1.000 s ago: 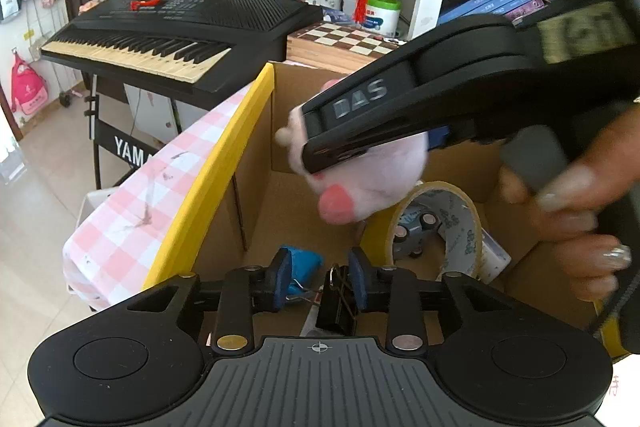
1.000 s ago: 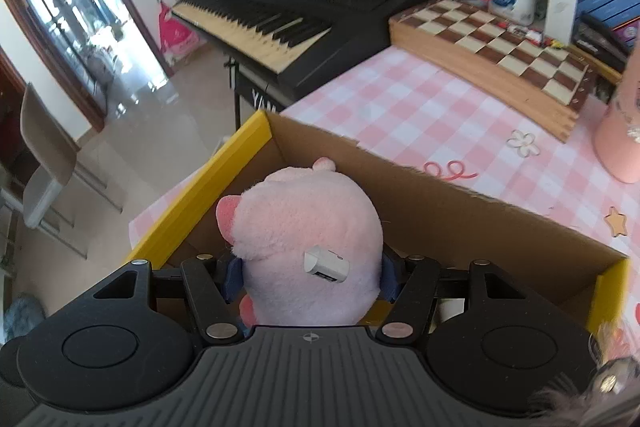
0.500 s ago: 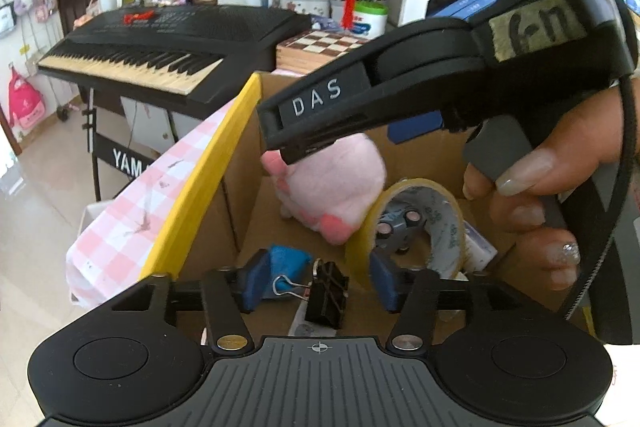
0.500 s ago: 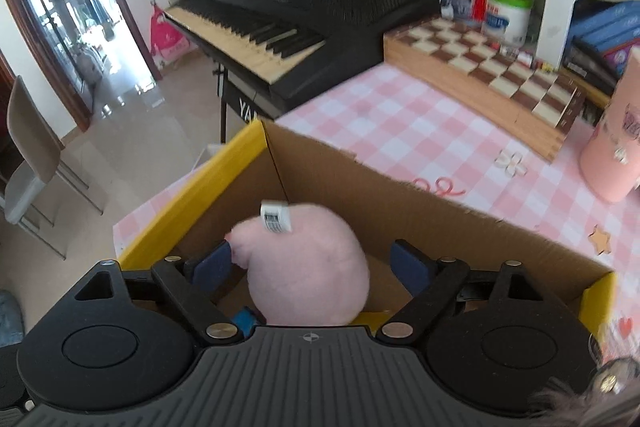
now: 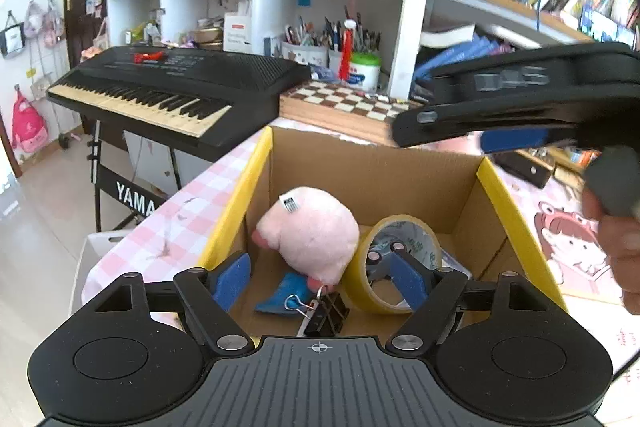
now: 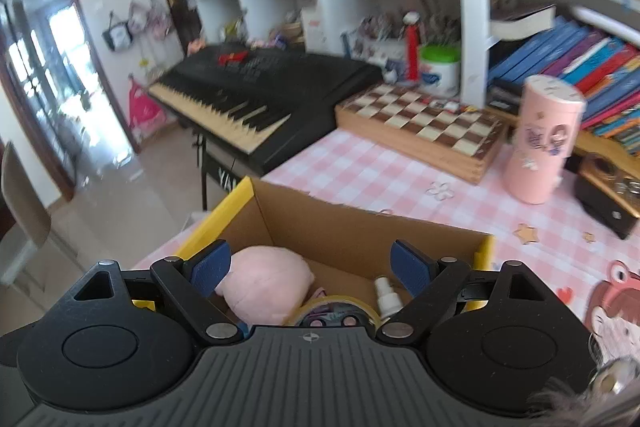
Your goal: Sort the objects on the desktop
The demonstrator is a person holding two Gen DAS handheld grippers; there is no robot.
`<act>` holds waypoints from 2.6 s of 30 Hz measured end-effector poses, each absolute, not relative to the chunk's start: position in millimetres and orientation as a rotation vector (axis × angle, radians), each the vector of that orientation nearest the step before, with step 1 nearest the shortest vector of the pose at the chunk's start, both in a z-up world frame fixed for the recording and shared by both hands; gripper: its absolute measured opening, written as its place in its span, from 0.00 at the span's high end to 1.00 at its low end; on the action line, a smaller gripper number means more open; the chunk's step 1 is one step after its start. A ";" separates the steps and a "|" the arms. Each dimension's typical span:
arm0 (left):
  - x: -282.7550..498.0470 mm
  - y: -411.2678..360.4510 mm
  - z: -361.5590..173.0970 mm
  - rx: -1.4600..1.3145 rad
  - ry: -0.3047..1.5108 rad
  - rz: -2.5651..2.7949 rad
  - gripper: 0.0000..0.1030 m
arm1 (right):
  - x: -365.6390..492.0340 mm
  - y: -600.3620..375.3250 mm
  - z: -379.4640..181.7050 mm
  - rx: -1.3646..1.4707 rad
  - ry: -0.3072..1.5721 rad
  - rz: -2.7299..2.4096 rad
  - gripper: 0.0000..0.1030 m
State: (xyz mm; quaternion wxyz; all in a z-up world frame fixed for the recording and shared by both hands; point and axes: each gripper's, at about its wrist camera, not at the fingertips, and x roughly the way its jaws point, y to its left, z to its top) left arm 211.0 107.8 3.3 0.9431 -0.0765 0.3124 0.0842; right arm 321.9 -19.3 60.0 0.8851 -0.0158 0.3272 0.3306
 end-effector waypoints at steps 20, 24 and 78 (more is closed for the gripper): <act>114.2 94.0 47.7 -0.154 0.469 0.081 0.12 | 180.9 -119.1 73.8 0.104 0.529 0.382 0.16; 98.3 86.5 44.6 -0.148 0.478 0.057 0.12 | 152.5 -130.9 66.9 0.120 0.527 0.322 0.16; 17.8 22.8 -14.1 -0.035 0.680 0.004 0.01 | 14.4 -171.4 -18.5 0.062 0.686 -0.009 0.08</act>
